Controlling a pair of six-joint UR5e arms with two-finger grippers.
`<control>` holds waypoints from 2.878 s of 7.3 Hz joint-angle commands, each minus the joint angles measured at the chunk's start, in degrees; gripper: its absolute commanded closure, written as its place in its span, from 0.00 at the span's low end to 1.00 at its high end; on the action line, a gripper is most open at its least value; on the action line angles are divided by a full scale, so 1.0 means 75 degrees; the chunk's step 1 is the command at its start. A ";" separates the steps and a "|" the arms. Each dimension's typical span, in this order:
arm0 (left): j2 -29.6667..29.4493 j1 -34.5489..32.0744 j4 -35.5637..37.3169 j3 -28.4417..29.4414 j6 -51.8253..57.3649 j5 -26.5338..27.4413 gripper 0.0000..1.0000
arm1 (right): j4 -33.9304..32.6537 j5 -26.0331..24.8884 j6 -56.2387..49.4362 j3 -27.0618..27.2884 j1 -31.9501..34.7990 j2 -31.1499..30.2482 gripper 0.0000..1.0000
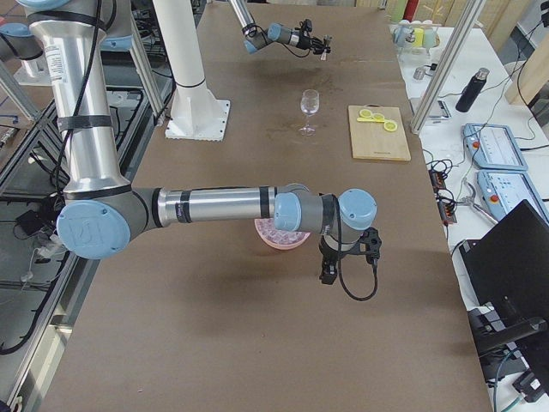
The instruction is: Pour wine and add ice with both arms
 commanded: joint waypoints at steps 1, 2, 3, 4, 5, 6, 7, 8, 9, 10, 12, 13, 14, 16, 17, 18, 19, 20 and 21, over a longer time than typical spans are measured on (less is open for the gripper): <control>-0.0059 0.0054 0.0012 -0.0046 0.0000 -0.0011 0.89 | 0.0000 0.0000 0.0000 0.0001 0.0000 0.0000 0.00; -0.0059 0.0066 0.0012 -0.0023 0.0000 -0.0011 0.77 | 0.0000 0.0000 0.0000 -0.0010 0.0000 0.0000 0.00; -0.0059 0.0078 0.0012 -0.0022 -0.0012 -0.0011 0.72 | 0.0000 -0.0012 0.0000 -0.0010 0.0000 0.0012 0.00; -0.0071 0.0101 0.0012 -0.0022 -0.0012 -0.0011 0.67 | 0.0000 0.0000 0.0000 -0.0010 0.0000 0.0000 0.00; -0.0071 0.0101 0.0012 0.0001 -0.0012 0.0001 0.63 | 0.0000 0.0000 0.0000 -0.0010 0.0000 0.0000 0.00; -0.0071 0.0113 0.0012 -0.0011 -0.0012 0.0001 0.62 | 0.0000 0.0000 0.0000 -0.0010 0.0000 0.0000 0.00; -0.0082 0.0113 0.0012 0.0001 -0.0012 0.0001 0.61 | 0.0000 0.0000 0.0000 -0.0010 0.0000 0.0000 0.00; -0.0082 0.0113 0.0024 0.0013 -0.0012 -0.0011 0.61 | 0.0000 0.0000 0.0000 -0.0010 0.0000 0.0000 0.00; -0.0082 0.0113 0.0024 0.0024 -0.0012 0.0001 0.61 | 0.0000 0.0000 0.0000 -0.0010 0.0000 0.0000 0.00; -0.0082 0.0113 0.0024 0.0024 0.0000 -0.0011 0.61 | 0.0000 0.0000 0.0000 -0.0010 0.0000 0.0000 0.00; -0.0082 0.0113 0.0024 0.0024 0.0000 -0.0011 0.51 | 0.0000 0.0000 0.0000 -0.0010 0.0000 0.0000 0.00; -0.0082 0.0113 0.0024 0.0024 0.0011 -0.0011 0.48 | 0.0000 0.0000 0.0000 -0.0010 0.0000 0.0000 0.00; -0.0082 0.0113 0.0036 0.0024 0.0011 -0.0011 0.44 | 0.0000 0.0000 0.0000 -0.0010 0.0000 0.0000 0.00; -0.0071 0.0113 0.0117 0.0036 0.0070 -0.0011 0.27 | 0.0000 0.0000 0.0000 -0.0010 0.0000 0.0012 0.00; -0.0082 0.0113 0.0292 -0.0022 0.0070 -0.0011 0.03 | 0.0000 0.0000 0.0000 -0.0010 0.0000 0.0012 0.00; -0.0071 0.0113 0.0294 -0.0057 0.0070 -0.0034 0.02 | 0.0000 0.0000 0.0000 -0.0010 0.0000 0.0012 0.00; -0.0071 0.0113 0.0294 -0.0092 0.0082 -0.0069 0.02 | 0.0000 0.0000 0.0000 -0.0010 0.0000 0.0012 0.00; -0.0036 0.0113 0.0294 -0.0151 0.0151 -0.0104 0.02 | 0.0000 0.0000 0.0000 -0.0010 0.0000 0.0023 0.00; 0.0022 0.0113 0.0294 -0.0198 0.0152 -0.0140 0.02 | 0.0000 0.0000 0.0000 -0.0010 0.0000 0.0023 0.00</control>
